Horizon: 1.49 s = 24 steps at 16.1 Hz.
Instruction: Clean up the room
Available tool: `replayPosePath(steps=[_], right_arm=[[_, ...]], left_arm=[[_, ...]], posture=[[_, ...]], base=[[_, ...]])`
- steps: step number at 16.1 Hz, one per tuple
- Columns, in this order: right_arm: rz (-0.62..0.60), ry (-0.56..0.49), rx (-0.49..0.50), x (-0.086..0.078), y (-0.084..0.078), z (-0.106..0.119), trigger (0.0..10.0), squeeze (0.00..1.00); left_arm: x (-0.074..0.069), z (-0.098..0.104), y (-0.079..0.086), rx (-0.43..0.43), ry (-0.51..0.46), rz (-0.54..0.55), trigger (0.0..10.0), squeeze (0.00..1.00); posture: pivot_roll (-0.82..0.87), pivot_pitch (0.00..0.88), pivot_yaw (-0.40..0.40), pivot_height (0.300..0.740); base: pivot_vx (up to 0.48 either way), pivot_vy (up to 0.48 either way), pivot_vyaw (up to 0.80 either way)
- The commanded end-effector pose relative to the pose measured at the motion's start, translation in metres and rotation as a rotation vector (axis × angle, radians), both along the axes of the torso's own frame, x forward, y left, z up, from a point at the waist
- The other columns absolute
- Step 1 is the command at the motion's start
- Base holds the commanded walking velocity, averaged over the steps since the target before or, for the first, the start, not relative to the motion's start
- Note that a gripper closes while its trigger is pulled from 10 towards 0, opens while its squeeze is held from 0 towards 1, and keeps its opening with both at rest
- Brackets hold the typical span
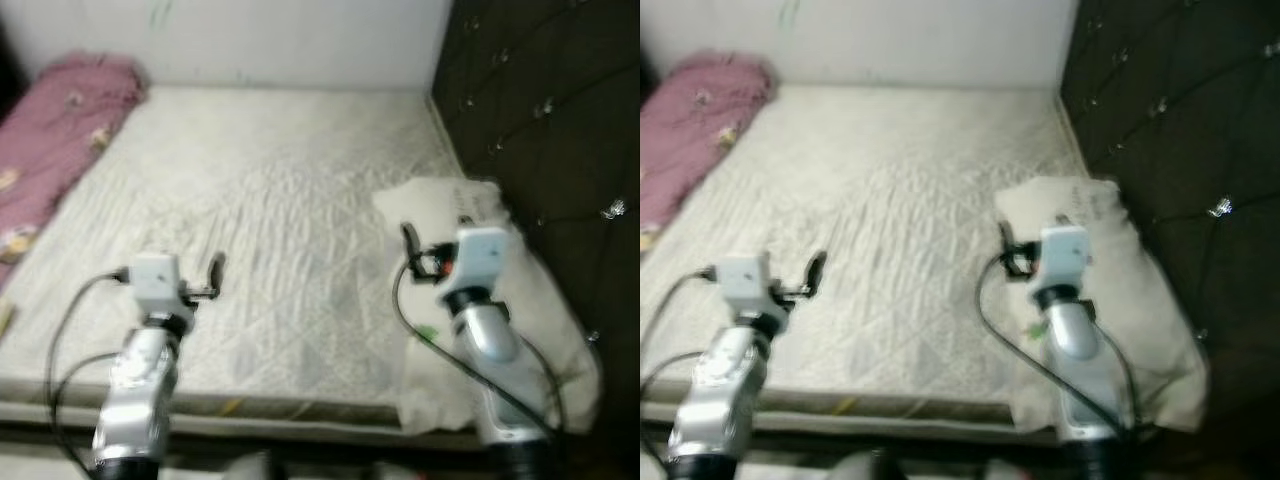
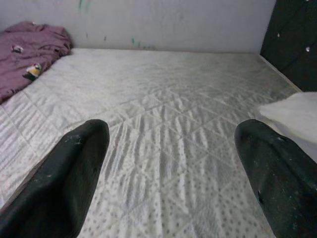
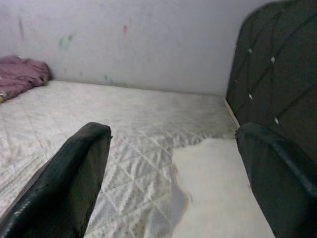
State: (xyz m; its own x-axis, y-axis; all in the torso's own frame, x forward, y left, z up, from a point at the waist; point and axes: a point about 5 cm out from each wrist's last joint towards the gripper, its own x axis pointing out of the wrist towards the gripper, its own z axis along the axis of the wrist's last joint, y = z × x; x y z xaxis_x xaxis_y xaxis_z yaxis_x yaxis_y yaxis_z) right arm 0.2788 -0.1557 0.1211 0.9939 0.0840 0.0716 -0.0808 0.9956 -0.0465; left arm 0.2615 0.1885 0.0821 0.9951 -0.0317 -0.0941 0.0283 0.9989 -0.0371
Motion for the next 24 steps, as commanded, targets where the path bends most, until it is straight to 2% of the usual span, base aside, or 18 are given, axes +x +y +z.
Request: replayPosePath(steps=[1,6,9,11,19,24], right_arm=[[0.015,-0.026,0.016,0.0023,0.0068,0.0068,10.0,0.0],[0.022,-0.024,0.018,0.0036,0.0074,0.0061,10.0,0.0],[0.03,-0.022,0.017,0.0043,0.0084,0.006,10.0,0.0],[0.036,-0.022,0.015,0.005,0.0093,0.0058,10.0,0.0],[0.062,-0.038,-0.015,0.0065,0.0125,0.0078,10.0,0.0],[0.064,-0.033,-0.009,0.0069,0.012,0.0068,10.0,0.0]], left_arm=[[0.0016,0.0047,0.0062,0.018,-0.012,0.007,10.0,0.0],[0.0033,0.0052,0.0043,0.012,-0.016,-0.007,10.0,0.0],[0.0038,0.0059,0.0036,0.01,-0.026,-0.013,10.0,0.0],[0.0039,0.0073,0.0031,0.036,-0.041,-0.012,10.0,0.0],[0.0044,0.006,0.003,0.02,-0.037,-0.002,10.0,0.0],[0.0054,0.0048,0.0031,0.01,-0.024,0.001,10.0,0.0]], posture=[[-0.03,0.0,0.02,0.74],[-0.03,0.0,0.018,0.74],[-0.03,0.0,0.016,0.74],[-0.03,0.0,0.015,0.74],[-0.03,0.0,0.012,0.74],[-0.03,0.0,0.012,0.74]], base=[[0.0,0.48,0.0],[0.0,0.48,-0.69],[0.0,0.48,0.0],[0.0,0.0,0.0],[0.0,0.0,0.0],[0.0,0.445,0.0]])
